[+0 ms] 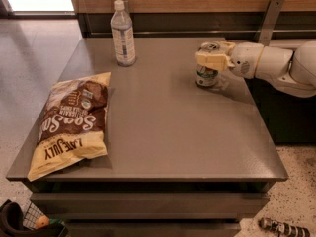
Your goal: Move 7up can near brown chip bag
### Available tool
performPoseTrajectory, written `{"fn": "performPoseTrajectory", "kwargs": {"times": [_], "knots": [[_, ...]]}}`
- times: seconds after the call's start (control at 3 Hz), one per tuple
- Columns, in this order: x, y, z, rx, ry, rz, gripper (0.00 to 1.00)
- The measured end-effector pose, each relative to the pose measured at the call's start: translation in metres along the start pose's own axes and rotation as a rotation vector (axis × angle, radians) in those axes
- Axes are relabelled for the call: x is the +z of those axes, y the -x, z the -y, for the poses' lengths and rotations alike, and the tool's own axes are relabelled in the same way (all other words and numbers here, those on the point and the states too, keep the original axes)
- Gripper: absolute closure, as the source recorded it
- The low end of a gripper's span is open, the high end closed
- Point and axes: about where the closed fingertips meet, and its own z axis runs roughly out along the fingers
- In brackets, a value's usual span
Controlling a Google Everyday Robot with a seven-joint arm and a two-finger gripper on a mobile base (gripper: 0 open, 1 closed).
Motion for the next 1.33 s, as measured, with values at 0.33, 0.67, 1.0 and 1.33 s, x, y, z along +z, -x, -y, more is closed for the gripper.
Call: {"fn": "performPoseTrajectory", "kwargs": {"times": [0.33, 0.67, 1.0, 1.33], "knots": [[0.001, 0.002, -0.001, 0.001, 0.005, 0.0, 1.0], [0.0, 0.026, -0.027, 0.013, 0.033, -0.029, 1.0], [-0.004, 0.058, -0.076, 0.005, 0.045, -0.031, 1.0], [0.005, 0.07, -0.146, 0.008, 0.077, -0.028, 1.0]]}}
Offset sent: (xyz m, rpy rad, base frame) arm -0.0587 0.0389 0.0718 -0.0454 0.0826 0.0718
